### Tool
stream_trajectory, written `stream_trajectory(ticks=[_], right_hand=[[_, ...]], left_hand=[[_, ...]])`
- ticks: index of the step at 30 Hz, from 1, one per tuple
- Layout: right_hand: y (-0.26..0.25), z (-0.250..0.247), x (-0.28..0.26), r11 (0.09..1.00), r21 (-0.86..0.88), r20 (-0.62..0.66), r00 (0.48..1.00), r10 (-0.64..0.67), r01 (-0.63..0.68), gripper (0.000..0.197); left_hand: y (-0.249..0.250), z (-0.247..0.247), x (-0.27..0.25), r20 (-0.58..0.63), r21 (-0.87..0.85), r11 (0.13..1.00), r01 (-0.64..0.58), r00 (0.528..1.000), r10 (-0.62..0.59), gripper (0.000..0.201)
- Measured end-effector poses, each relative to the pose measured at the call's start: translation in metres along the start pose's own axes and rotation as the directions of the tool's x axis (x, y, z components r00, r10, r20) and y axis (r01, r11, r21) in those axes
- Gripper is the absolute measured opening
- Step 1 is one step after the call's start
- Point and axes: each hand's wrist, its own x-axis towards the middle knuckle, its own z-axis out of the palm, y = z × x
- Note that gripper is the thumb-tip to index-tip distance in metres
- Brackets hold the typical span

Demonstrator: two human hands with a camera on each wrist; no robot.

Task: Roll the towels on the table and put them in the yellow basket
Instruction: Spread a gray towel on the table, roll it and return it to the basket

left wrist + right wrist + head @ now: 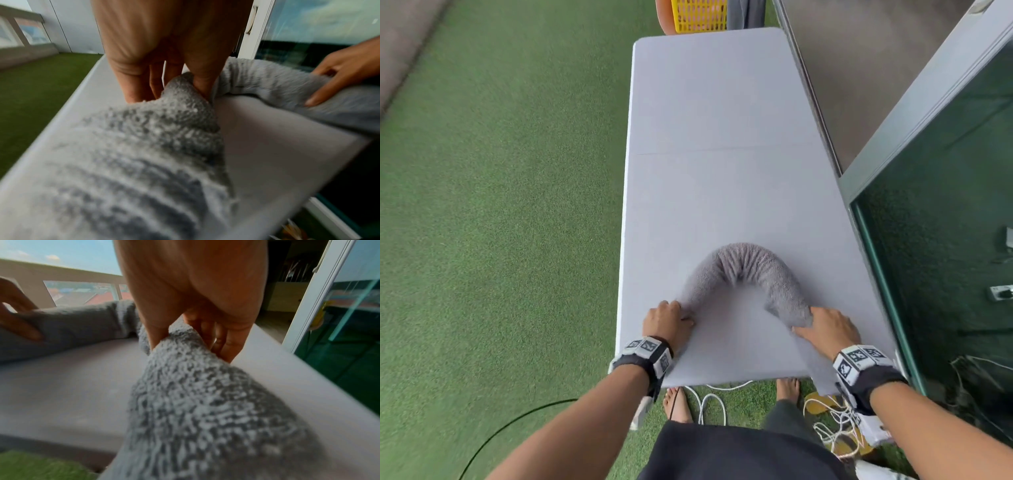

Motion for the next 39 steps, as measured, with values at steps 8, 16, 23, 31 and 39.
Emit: stream_trajectory(ticks=[8, 16, 23, 31, 39], right_hand=[[-0.086, 0.055, -0.05, 0.973, 0.196, 0.008, 0.992, 0.122, -0.121, 0.042], [-0.095, 0.073, -0.063, 0.932, 0.327, 0.089, 0.987, 0.131, -0.153, 0.047], [-0.087, 0.073, -0.066, 0.908, 0.402, 0.089, 0.992, 0.085, -0.114, 0.047], [-0.118, 0.075, -0.047, 0.964, 0.203, -0.103, 0.976, 0.193, -0.17, 0.145], [-0.098, 0.064, -0.019, 0.997, 0.065, -0.11, 0.992, 0.056, -0.049, 0.116]], left_hand=[[0.028, 0.039, -0.04, 0.156, -0.326, 0.944, 0.046, 0.988, 0.006, 0.031], [0.009, 0.054, -0.069, 0.168, -0.619, 0.782, 0.075, 0.985, 0.038, 0.047], [0.014, 0.056, -0.065, 0.136, -0.666, 0.729, 0.155, 0.987, -0.086, 0.036], [0.029, 0.076, -0.077, 0.319, -0.622, 0.776, 0.103, 0.939, 0.131, 0.059], [-0.041, 0.075, -0.112, 0.35, -0.542, 0.816, 0.201, 0.937, 0.002, 0.033]])
